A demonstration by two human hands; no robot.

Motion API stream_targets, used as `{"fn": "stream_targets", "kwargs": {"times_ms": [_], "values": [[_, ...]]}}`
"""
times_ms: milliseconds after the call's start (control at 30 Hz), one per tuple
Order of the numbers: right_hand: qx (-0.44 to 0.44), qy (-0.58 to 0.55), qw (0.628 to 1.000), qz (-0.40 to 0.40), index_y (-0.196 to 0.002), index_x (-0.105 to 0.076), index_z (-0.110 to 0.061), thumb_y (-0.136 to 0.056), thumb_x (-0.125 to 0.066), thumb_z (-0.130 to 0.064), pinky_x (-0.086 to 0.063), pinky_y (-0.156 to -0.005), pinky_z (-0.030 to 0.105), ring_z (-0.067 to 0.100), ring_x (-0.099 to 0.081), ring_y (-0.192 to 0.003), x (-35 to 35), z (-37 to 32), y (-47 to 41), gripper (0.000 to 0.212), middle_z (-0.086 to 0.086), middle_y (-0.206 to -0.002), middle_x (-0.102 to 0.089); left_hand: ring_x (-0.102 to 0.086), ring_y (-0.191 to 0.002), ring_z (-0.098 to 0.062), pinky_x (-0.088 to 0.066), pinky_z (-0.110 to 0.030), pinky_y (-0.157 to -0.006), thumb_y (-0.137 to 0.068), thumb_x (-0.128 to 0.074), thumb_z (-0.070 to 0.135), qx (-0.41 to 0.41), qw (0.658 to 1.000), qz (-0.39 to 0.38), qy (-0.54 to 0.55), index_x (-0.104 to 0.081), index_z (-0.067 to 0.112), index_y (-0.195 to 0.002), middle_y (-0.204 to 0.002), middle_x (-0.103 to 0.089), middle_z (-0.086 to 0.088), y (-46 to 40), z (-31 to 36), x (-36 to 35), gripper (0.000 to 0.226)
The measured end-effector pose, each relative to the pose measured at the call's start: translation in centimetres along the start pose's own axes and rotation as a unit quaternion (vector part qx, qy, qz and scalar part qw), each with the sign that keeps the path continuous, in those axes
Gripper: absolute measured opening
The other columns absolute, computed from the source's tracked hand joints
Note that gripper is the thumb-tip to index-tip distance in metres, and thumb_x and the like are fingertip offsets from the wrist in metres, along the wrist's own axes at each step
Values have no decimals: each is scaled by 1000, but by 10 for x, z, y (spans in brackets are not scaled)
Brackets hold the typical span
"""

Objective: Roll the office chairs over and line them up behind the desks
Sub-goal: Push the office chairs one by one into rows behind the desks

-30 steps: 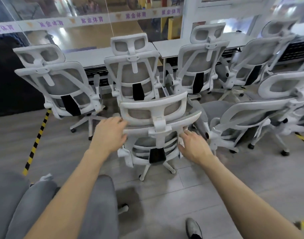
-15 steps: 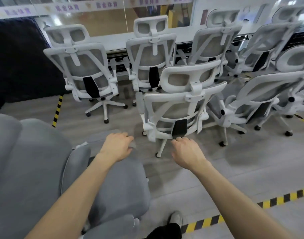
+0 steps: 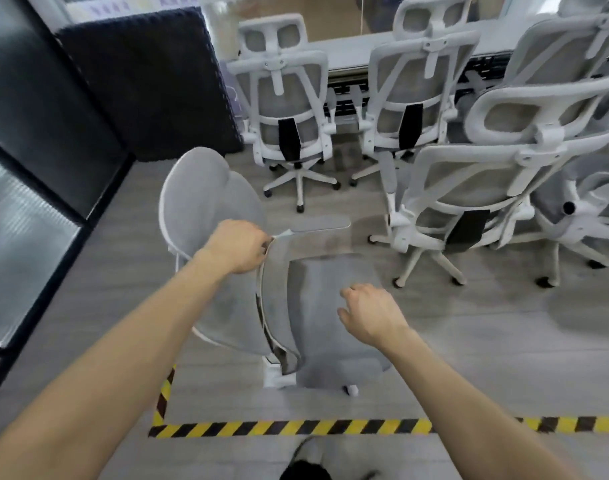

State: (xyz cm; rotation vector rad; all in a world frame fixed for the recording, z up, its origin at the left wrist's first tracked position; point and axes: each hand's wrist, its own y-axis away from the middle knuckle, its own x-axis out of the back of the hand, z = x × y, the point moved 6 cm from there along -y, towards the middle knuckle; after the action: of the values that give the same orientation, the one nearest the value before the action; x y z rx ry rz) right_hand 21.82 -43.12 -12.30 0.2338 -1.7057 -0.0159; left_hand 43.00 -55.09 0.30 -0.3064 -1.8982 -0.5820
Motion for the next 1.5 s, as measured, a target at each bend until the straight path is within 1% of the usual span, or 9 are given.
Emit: {"fn": "stream_targets", "kwargs": {"times_ms": [200,400,567,800,1033,1167,1267,1367,1500], "values": [[20,-53,998,-31,-126,-63,-10,-110,-50,-47,-49,-95,45,38,-63,-118,-18,-133,-32,42,13,-124,-67,-66,-113,-25,-38,-39,-119,-90,-36,55,-15,999,-35,28,-82,35,-109,-111,-80,5,-12,-140,0,53],[-10,-127,989,-69,-124,-63,-14,-92,-44,-89,-57,-86,47,34,-67,-101,-41,-238,-49,84,9,-110,-70,-59,-127,-18,-22,-35,-125,-86,-33,57,-20,994,55,90,-85,31,-95,-114,-79,6,-25,-181,-41,59],[-30,-148,987,-46,-109,-57,-12,-105,-55,-56,-42,-70,39,37,-66,-93,-58,-281,-53,44,7,-93,-59,-53,-95,-24,-28,-34,-123,-93,-42,37,-27,988,111,107,-62,18,-57,-67,-59,4,-3,-181,-36,45],[-14,-167,984,-57,-125,-60,-16,-105,-54,-58,-49,-81,43,36,-66,-100,-65,-273,-45,46,7,-114,-70,-49,-100,-26,-29,-40,-123,-96,-36,39,9,989,107,103,-53,24,-59,-72,-53,0,17,-184,-41,44],[-6,-206,976,-74,-152,-55,-25,-105,-60,-53,-53,-98,44,29,-66,-115,-61,-212,6,55,1,-132,-71,-58,-92,-29,-38,-43,-108,-89,-12,55,135,977,109,128,-74,20,-63,-69,-66,-1,56,-146,-47,76],[-57,-218,972,-68,-128,-64,-26,-105,-63,-45,-50,-83,40,29,-67,-103,-64,-150,42,30,-1,-109,-72,-59,-99,-30,-35,-48,-109,-87,-2,77,173,969,103,142,-78,25,-72,-77,-70,-1,82,-91,-37,93],[-92,-170,981,-12,-133,-61,-19,-106,-60,-36,-52,-94,46,34,-64,-114,-55,-113,62,32,6,-122,-69,-61,-116,-27,-34,-51,-113,-90,-16,94,92,971,135,176,-80,37,-105,-100,-74,3,95,-62,-32,87],[-101,-135,984,56,-139,-57,-10,-102,-62,-36,-49,-106,46,35,-54,-129,-49,-93,74,45,11,-133,-61,-51,-142,-22,-27,-52,-125,-78,-39,105,-48,972,187,138,-51,41,-155,-142,-64,6,115,-55,-33,101],[-101,-87,982,131,-118,-58,-10,-90,-66,-73,-46,-108,42,30,-49,-119,-42,-86,73,69,6,-118,-59,-57,-131,-24,-36,-47,-118,-84,-72,79,-49,970,213,108,-53,36,-147,-133,-66,7,119,-71,-48,79]]}}
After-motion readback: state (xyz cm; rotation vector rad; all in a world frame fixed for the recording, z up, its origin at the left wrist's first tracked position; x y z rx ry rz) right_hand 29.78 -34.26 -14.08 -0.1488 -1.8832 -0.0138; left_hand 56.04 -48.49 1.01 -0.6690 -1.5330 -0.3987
